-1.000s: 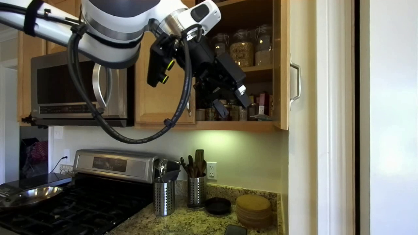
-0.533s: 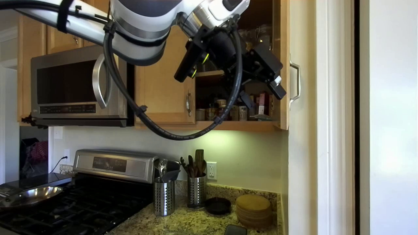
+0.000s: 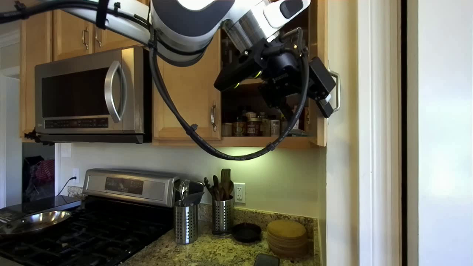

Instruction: Close the open upper cabinet door

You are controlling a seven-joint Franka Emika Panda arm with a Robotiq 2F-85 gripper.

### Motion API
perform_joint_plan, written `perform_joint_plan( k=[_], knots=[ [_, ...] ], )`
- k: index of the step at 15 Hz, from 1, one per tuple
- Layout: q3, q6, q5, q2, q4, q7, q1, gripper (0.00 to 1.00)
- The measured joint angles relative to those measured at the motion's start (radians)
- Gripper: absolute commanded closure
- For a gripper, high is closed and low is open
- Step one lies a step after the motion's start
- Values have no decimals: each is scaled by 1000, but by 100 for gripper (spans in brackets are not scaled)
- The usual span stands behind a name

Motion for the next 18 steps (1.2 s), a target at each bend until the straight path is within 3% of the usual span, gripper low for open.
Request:
perform_joint_plan(
  k=[4, 9, 18],
  knots=[
    [-15, -25, 107, -12, 15, -114, 34, 0],
    [-8, -210, 151, -115, 1, -235, 92, 0],
    [58, -460, 194, -273, -37, -323, 247, 0]
  ],
)
